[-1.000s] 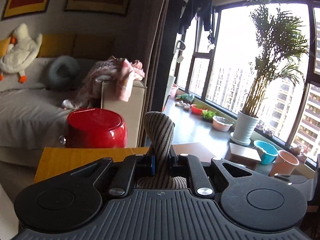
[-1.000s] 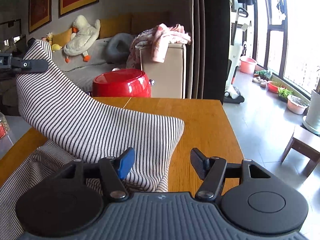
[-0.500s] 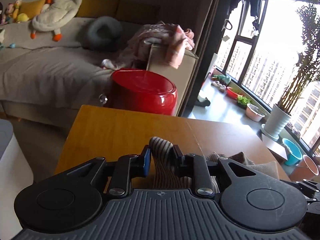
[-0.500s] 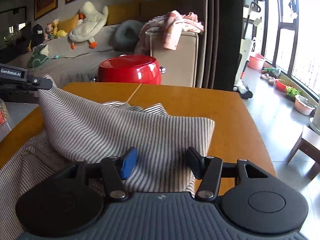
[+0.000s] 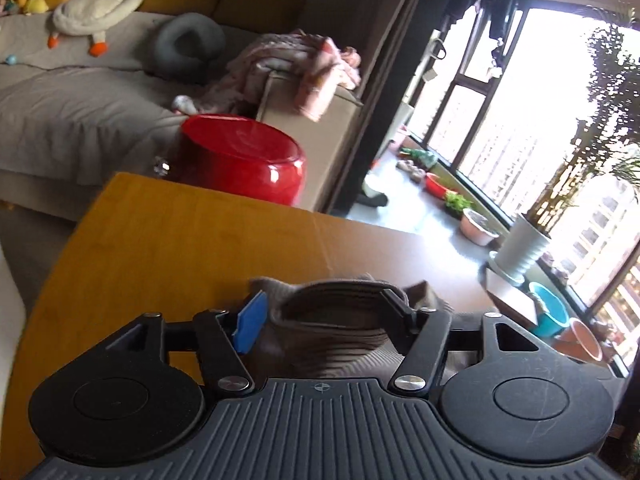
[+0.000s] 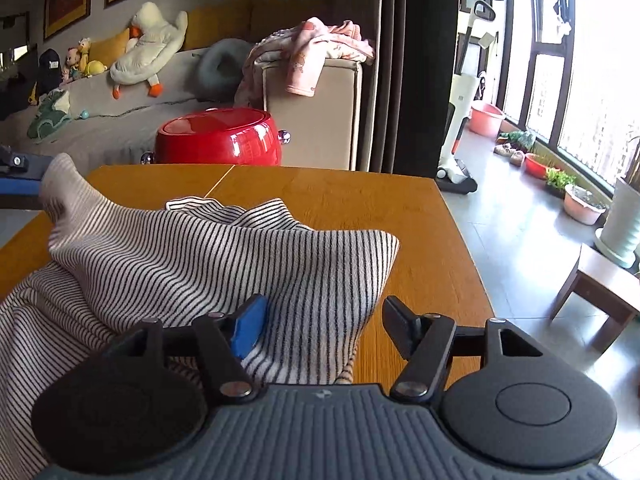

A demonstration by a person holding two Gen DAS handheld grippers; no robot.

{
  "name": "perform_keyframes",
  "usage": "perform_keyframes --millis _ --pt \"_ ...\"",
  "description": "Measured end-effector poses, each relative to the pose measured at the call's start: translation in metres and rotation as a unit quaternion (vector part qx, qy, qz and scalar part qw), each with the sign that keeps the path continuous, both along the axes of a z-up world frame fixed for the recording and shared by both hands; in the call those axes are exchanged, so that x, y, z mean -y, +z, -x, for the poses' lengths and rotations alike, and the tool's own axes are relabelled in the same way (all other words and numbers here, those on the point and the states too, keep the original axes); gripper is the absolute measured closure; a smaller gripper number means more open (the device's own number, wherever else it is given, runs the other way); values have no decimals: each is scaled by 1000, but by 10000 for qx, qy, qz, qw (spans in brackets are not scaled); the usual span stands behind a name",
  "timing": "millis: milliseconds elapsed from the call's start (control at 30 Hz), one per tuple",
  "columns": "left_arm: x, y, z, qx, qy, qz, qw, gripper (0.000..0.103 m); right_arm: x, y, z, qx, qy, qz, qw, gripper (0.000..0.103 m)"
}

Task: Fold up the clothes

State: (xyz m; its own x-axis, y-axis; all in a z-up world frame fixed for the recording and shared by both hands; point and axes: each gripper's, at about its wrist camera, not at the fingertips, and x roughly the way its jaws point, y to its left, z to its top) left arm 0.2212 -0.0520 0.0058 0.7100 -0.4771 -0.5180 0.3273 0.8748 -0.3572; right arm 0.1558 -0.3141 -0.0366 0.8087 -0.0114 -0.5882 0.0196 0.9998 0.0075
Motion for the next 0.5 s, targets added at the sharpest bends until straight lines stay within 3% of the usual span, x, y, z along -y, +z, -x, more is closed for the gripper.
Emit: perform_keyframes --millis 167,500 --pt "27 -44 15 0 -187 -325 9993 23 6 -2 5 -124 75 -246 9996 39" --pt "11 -43 52 102 30 -422 9991 20 -1 -1 19 -43 336 -391 9987 39"
